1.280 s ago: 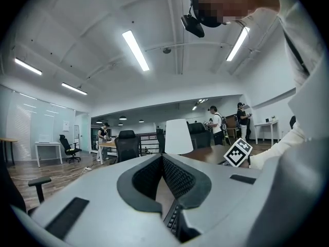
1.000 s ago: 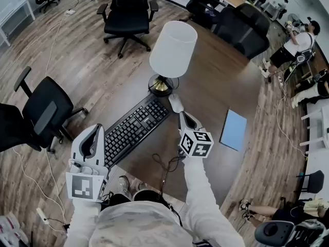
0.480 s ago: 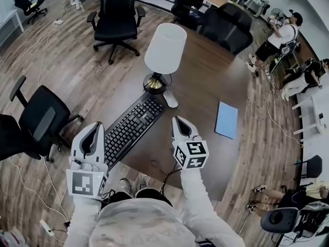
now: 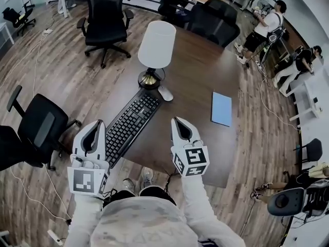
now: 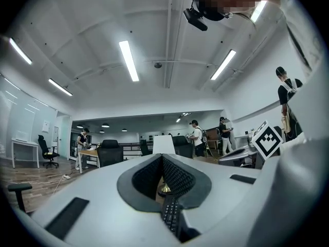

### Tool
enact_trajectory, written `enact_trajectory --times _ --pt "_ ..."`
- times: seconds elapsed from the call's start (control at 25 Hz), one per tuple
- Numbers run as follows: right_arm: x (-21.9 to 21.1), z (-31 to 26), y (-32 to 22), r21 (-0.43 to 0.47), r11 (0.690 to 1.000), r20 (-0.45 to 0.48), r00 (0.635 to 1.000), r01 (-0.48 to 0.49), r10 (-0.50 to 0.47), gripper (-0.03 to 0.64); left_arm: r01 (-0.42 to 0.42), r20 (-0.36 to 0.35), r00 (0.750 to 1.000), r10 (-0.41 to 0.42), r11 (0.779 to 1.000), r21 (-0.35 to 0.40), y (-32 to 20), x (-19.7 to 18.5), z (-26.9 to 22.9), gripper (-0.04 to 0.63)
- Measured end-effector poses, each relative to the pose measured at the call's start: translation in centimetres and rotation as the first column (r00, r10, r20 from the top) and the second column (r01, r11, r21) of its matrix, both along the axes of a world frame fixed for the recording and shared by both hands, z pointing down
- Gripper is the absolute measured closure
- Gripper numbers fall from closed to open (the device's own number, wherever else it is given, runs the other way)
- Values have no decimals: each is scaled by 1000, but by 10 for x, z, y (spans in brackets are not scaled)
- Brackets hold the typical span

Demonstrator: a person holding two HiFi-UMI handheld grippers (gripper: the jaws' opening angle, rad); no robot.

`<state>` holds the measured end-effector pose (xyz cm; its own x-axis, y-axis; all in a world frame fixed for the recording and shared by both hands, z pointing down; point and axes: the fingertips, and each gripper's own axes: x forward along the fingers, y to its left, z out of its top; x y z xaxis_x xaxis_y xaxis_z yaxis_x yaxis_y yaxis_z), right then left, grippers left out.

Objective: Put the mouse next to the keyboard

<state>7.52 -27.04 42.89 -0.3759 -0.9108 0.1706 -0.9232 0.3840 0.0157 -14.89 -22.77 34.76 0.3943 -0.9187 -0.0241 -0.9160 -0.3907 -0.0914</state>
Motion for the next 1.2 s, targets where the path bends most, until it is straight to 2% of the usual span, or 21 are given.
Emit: enact_trajectory --times 0.68,1.2 --pt "12 -57 73 132 986 27 995 -98 95 607 -95 -10 995 96 995 43 26 17 -15 589" --pt "15 -75 102 201 971 74 990 -133 120 607 -126 -13 992 127 990 59 40 24 -16 589"
